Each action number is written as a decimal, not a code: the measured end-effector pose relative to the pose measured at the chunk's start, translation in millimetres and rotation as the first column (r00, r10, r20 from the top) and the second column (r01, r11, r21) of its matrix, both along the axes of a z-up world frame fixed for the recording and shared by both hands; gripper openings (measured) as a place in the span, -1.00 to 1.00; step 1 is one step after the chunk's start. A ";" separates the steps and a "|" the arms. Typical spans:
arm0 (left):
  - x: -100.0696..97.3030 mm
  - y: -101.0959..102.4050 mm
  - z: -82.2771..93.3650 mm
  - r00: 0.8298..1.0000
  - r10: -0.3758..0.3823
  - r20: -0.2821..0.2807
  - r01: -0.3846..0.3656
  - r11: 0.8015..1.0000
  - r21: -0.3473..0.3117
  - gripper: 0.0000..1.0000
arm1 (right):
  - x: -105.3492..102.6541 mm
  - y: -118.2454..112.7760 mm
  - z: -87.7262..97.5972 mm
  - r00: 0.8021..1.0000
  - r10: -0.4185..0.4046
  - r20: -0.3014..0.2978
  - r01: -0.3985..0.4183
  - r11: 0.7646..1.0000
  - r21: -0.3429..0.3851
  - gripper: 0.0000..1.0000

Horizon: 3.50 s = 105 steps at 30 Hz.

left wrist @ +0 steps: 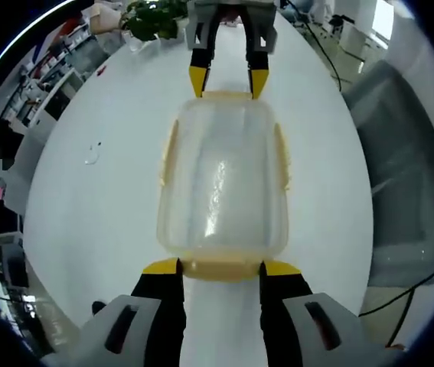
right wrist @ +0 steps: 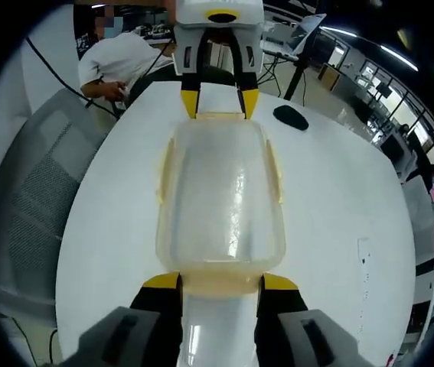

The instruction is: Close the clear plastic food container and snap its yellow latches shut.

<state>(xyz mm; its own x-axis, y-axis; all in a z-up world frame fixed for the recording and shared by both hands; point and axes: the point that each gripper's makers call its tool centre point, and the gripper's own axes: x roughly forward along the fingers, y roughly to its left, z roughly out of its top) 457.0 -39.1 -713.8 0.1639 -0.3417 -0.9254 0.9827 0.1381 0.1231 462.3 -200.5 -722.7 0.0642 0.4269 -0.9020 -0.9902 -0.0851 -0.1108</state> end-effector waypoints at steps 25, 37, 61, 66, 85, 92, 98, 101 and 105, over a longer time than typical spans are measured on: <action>14.2 -53.6 5.8 0.999 -0.037 0.010 0.037 0.999 0.002 -0.30 | 8.3 -53.6 3.1 1.000 -0.022 0.001 0.022 1.000 -0.012 -0.32; 19.7 -80.6 1.8 0.999 -0.046 0.005 0.046 0.999 -0.010 -0.30 | 12.3 -82.1 2.5 0.999 -0.041 0.002 0.041 0.999 -0.014 -0.31; 29.1 -128.5 -2.0 0.997 -0.079 0.005 0.079 0.996 -0.038 -0.30 | 17.2 -129.0 -1.1 0.997 -0.074 -0.004 0.074 0.997 -0.026 -0.31; 31.5 -136.9 -4.3 0.997 -0.082 0.003 0.082 0.996 -0.038 -0.30 | 19.7 -137.6 -2.6 0.997 -0.078 -0.005 0.078 0.997 -0.031 -0.31; 36.8 -161.8 -10.8 0.994 -0.110 -0.011 0.110 0.993 -0.045 -0.30 | 20.5 -161.7 -9.5 0.994 -0.105 -0.028 0.104 0.994 -0.043 -0.31; 35.5 -162.6 -13.6 0.993 -0.118 -0.015 0.117 0.992 -0.045 -0.30 | 18.7 -162.7 -14.5 0.994 -0.107 -0.037 0.106 0.993 -0.051 -0.31; 37.3 -159.3 -17.1 0.992 -0.120 -0.024 0.119 0.992 -0.038 -0.29 | 19.8 -159.6 -16.8 0.993 -0.111 -0.045 0.109 0.993 -0.050 -0.30; 38.1 -160.2 -18.4 0.992 -0.124 -0.022 0.123 0.992 -0.040 -0.29 | 20.3 -159.5 -18.7 0.992 -0.115 -0.047 0.113 0.992 -0.048 -0.30; 38.3 -160.5 -22.6 0.992 -0.124 -0.032 0.123 0.992 -0.038 -0.29 | 20.4 -160.2 -20.7 0.992 -0.117 -0.054 0.114 0.992 -0.048 -0.30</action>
